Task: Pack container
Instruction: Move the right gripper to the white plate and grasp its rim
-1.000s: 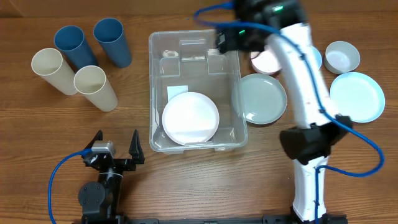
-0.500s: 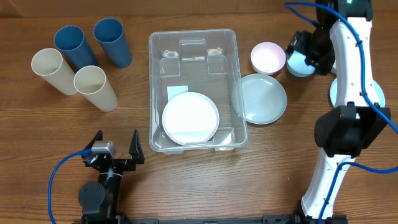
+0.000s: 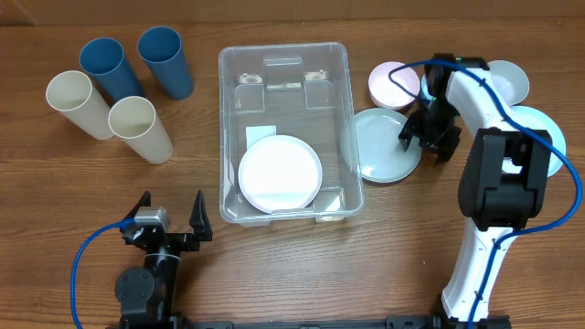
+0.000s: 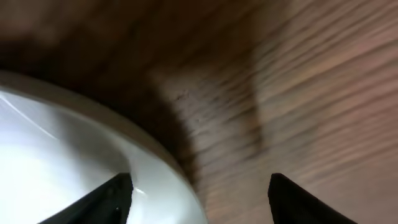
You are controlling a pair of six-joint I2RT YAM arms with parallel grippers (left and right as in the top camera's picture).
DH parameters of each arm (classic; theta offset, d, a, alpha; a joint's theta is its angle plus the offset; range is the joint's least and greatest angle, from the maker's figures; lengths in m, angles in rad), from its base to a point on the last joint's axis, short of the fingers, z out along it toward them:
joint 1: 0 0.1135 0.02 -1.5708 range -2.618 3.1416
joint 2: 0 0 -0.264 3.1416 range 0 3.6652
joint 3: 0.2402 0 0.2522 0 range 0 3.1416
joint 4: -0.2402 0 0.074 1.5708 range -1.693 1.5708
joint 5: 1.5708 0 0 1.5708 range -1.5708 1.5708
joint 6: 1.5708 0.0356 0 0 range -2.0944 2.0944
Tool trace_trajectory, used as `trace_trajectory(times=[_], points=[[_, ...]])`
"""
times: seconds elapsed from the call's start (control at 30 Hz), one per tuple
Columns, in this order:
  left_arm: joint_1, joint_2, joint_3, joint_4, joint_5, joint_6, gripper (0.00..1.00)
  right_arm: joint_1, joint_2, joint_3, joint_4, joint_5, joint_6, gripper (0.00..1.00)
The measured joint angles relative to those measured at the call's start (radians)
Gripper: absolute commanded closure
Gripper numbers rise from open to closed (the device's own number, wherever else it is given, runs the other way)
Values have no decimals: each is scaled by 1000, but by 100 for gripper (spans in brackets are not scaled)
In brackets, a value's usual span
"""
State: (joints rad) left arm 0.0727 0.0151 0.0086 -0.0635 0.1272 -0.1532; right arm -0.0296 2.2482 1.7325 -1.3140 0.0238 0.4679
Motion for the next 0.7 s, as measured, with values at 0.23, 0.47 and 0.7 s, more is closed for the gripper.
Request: trace_trajectory(times=[0.23,0.47,0.7], points=[[0,0,0,0,0,0,0,0,-7,-31,40,-23,1,92],[0,0,0,0,0,0,0,4,-20,-35,31,-43,-18,96],[0,0,0,0,0,0,0,4,-31,-34,-5,-44,-27,96]])
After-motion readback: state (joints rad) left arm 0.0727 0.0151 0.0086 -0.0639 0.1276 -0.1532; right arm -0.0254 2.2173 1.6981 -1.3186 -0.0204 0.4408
